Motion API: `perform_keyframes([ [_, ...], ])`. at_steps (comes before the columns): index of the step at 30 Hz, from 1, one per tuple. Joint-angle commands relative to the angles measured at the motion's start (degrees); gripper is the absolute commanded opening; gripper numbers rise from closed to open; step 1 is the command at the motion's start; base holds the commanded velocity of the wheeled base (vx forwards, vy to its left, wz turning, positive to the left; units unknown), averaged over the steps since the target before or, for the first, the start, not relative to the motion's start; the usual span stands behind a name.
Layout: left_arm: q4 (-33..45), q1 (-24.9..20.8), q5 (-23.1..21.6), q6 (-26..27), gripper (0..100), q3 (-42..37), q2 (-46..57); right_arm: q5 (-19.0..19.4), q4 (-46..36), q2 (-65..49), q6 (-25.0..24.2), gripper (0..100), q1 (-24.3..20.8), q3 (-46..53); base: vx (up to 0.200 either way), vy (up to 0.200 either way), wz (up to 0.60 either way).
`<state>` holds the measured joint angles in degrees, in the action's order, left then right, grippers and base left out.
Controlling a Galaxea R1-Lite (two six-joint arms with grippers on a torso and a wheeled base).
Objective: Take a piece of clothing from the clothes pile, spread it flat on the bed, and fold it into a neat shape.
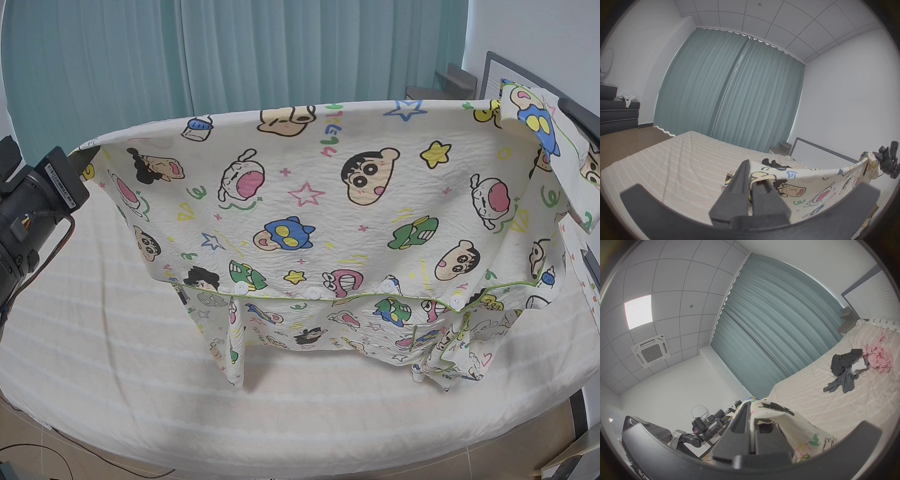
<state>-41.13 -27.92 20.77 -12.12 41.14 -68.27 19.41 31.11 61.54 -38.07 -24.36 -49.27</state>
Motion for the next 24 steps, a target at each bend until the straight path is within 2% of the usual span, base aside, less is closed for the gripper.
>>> perform_keyframes([
  [1, 0.0, 0.0, 0.0, 0.0, 0, 0.0, 0.5, 0.0, 0.0, 0.9, 0.0, 0, -0.7, -0.1, 0.000, 0.200, 0.00],
  [24, 0.1, 0.1, 0.0, -0.1, 0, 0.3, 2.0, -0.1, 0.4, 2.9, 0.4, 0, -2.5, -1.4, 0.000, 0.200, 0.00],
])
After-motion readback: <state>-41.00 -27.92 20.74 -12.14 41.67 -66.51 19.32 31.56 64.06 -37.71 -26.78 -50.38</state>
